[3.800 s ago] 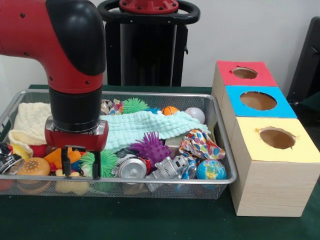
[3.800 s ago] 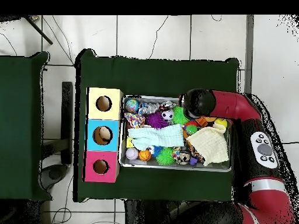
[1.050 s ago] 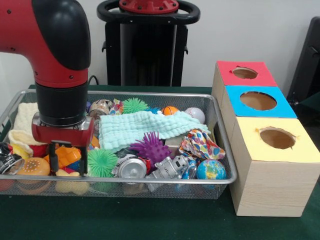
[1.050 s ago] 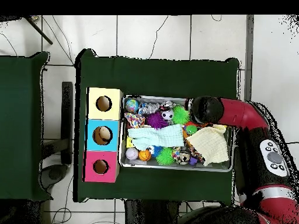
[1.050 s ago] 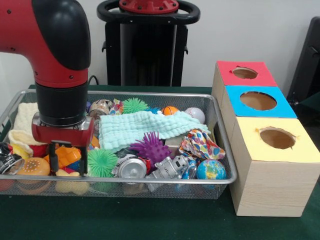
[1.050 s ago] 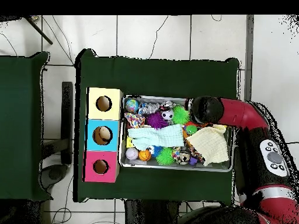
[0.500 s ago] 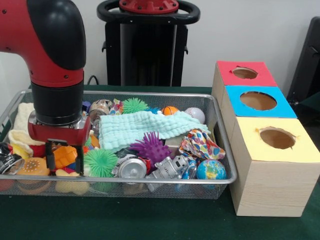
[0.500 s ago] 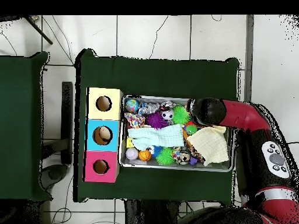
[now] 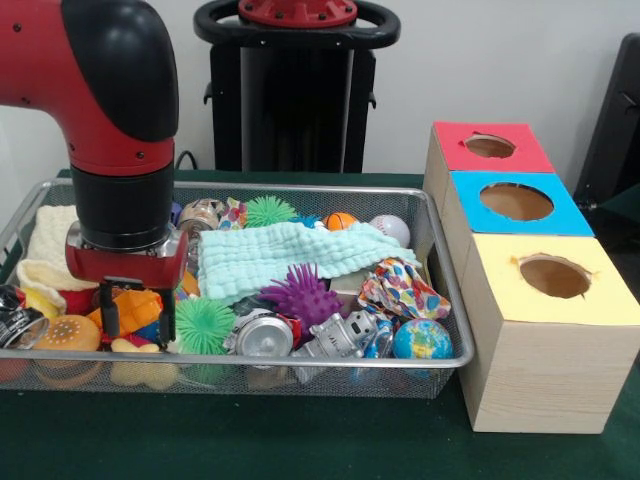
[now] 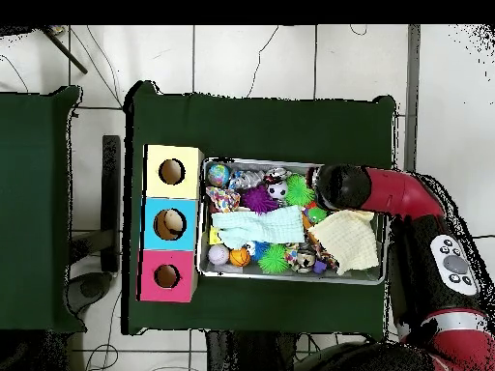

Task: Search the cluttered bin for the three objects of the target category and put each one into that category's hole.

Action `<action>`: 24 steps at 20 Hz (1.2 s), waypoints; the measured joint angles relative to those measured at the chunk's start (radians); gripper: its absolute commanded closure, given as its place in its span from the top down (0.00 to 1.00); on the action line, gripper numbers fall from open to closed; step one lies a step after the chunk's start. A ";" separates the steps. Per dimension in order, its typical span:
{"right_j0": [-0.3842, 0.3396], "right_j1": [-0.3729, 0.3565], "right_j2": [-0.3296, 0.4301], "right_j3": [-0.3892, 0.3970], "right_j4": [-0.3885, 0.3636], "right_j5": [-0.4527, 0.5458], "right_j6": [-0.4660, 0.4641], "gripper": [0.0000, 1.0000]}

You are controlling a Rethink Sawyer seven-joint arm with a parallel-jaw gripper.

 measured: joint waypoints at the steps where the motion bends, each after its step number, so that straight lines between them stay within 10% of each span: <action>1: 0.000 0.000 0.000 0.003 0.000 0.000 0.000 1.00; 24: 0.014 0.007 -0.007 0.026 0.000 -0.003 0.000 1.00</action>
